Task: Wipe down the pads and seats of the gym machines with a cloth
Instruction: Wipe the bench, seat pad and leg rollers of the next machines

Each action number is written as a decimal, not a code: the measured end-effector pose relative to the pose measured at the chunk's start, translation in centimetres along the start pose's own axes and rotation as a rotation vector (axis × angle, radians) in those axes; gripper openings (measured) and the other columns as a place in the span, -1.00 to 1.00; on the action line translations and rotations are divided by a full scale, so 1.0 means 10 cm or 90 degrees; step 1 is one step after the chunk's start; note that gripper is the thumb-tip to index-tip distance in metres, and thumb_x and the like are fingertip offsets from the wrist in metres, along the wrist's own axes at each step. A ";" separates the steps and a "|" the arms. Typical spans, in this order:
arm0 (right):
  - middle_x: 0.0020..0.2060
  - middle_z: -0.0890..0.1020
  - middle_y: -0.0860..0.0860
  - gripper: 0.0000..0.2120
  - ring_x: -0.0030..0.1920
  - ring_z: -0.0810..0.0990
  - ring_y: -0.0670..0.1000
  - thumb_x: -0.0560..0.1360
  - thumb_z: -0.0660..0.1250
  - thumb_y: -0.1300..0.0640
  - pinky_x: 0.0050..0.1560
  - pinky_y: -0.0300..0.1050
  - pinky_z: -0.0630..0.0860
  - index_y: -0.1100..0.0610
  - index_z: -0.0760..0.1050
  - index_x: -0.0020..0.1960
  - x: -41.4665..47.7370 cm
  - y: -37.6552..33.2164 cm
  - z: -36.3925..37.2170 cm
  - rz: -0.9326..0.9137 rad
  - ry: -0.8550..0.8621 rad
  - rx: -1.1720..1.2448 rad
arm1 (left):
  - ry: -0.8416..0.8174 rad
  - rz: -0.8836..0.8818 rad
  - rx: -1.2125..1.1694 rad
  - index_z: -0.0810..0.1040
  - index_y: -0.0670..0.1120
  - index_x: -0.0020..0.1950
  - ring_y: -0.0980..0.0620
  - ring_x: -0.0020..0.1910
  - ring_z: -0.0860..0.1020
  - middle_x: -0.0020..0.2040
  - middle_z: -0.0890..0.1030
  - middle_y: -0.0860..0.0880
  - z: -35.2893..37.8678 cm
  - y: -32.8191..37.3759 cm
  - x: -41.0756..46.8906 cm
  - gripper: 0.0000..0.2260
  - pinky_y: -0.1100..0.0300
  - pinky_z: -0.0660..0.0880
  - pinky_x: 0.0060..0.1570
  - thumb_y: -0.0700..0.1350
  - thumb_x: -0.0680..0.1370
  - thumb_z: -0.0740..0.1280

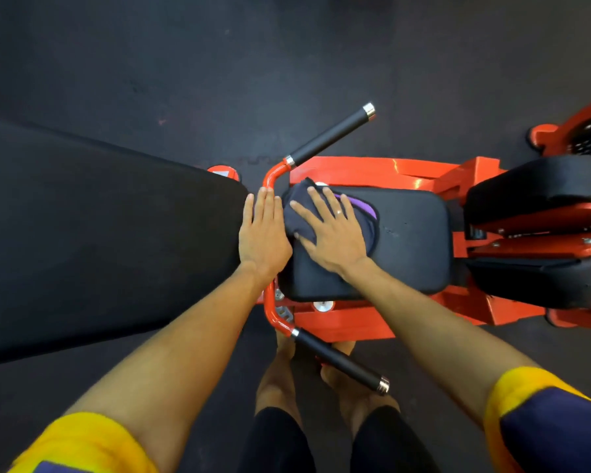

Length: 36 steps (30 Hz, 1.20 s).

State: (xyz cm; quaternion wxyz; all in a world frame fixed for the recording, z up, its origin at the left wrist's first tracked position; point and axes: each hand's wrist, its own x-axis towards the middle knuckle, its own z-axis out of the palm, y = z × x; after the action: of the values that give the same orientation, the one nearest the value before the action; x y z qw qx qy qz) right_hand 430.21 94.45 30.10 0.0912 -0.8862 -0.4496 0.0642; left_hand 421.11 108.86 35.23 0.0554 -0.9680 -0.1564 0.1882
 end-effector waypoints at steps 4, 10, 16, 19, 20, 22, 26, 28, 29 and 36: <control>0.43 0.51 0.09 -0.38 0.40 0.47 0.22 0.55 0.03 -0.27 0.42 0.20 0.25 -0.11 0.37 0.54 0.55 0.05 -0.05 0.119 -0.050 -0.006 | 0.081 -0.087 -0.391 0.02 -0.23 0.63 -0.10 0.63 0.03 0.64 0.08 -0.16 0.13 0.20 0.20 -0.34 0.01 -0.05 0.60 -0.15 0.60 0.23; 0.27 0.60 0.01 -0.44 0.20 0.57 0.17 0.60 0.11 -0.32 0.21 0.09 0.33 -0.09 0.39 0.50 0.51 0.39 -0.21 0.135 -0.067 -0.039 | 0.064 -0.137 -0.808 -0.02 -0.06 0.66 0.14 0.60 0.06 0.66 0.07 -0.01 0.19 0.34 0.52 -0.35 0.11 0.01 0.60 -0.23 0.63 0.21; 0.17 0.64 0.04 -0.36 0.13 0.58 0.17 0.56 0.03 -0.44 0.22 0.12 0.37 -0.07 0.53 0.38 0.33 0.48 -0.27 0.217 0.002 -0.082 | 0.188 -0.173 -0.633 0.11 -0.19 0.62 -0.04 0.62 0.10 0.63 0.14 -0.13 0.36 0.65 0.55 -0.48 0.17 -0.17 0.58 -0.18 0.67 0.14; 0.11 0.67 0.07 -0.30 0.10 0.61 0.20 0.56 -0.10 -0.41 0.14 0.11 0.38 -0.02 0.62 0.25 0.78 0.15 -0.18 0.256 -0.038 -0.027 | 0.130 -0.198 -0.638 0.01 -0.23 0.63 -0.13 0.63 0.04 0.63 0.09 -0.21 0.42 0.71 0.60 -0.46 0.16 -0.19 0.57 -0.08 0.70 0.09; 0.12 0.68 0.06 -0.31 0.12 0.62 0.21 0.57 -0.11 -0.38 0.14 0.11 0.38 -0.01 0.62 0.24 0.89 0.13 -0.16 0.243 -0.069 -0.016 | 0.121 -0.206 -0.635 -0.02 -0.21 0.63 -0.11 0.63 0.02 0.63 0.07 -0.21 0.43 0.71 0.61 -0.45 0.18 -0.21 0.57 -0.06 0.71 0.07; 0.12 0.68 0.06 -0.37 0.12 0.62 0.20 0.61 -0.06 -0.35 0.12 0.10 0.39 0.00 0.62 0.24 0.93 0.23 -0.17 0.203 -0.093 -0.017 | 0.139 -0.201 -0.631 -0.01 -0.22 0.64 -0.08 0.63 0.02 0.64 0.08 -0.19 0.46 0.68 0.63 -0.46 0.20 -0.20 0.57 -0.07 0.70 0.05; -0.02 0.67 0.04 -0.43 -0.02 0.63 0.19 0.60 -0.01 -0.34 0.00 0.09 0.40 -0.02 0.60 0.22 0.50 0.74 -0.27 0.168 -0.027 -0.066 | 0.194 -0.175 -0.586 0.15 -0.19 0.62 -0.01 0.62 0.09 0.63 0.17 -0.09 0.47 0.67 0.62 -0.47 0.14 -0.10 0.60 -0.06 0.65 0.03; -0.03 0.66 0.03 -0.46 -0.03 0.63 0.18 0.60 0.03 -0.34 0.00 0.09 0.40 -0.02 0.59 0.23 0.42 0.85 -0.30 0.166 -0.020 -0.070 | 0.193 -0.176 -0.592 0.18 -0.16 0.62 0.01 0.62 0.10 0.62 0.19 -0.08 0.48 0.66 0.64 -0.47 0.11 -0.07 0.61 -0.06 0.65 0.04; -0.03 0.67 0.03 -0.46 -0.05 0.63 0.18 0.60 0.04 -0.33 -0.01 0.09 0.41 0.00 0.60 0.21 0.44 0.84 -0.30 0.166 -0.020 -0.071 | 0.190 -0.178 -0.600 0.19 -0.16 0.61 0.01 0.62 0.11 0.62 0.20 -0.08 0.48 0.66 0.64 -0.48 0.11 -0.06 0.61 -0.06 0.64 0.05; -0.07 0.71 0.07 -0.52 -0.12 0.67 0.21 0.59 0.19 -0.28 -0.09 0.04 0.45 0.07 0.66 0.11 0.83 0.38 -0.13 0.122 -0.018 -0.013 | 0.142 -0.216 -0.629 0.10 -0.24 0.62 -0.10 0.62 0.09 0.62 0.15 -0.19 0.50 0.68 0.64 -0.43 0.21 -0.13 0.57 -0.04 0.64 0.03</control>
State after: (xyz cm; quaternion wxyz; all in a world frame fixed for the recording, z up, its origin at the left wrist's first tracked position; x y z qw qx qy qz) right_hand 438.35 98.87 30.24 0.0693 -0.9249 -0.3650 0.0805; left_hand 426.76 104.76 27.23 -0.3613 -0.8539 -0.3737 -0.0237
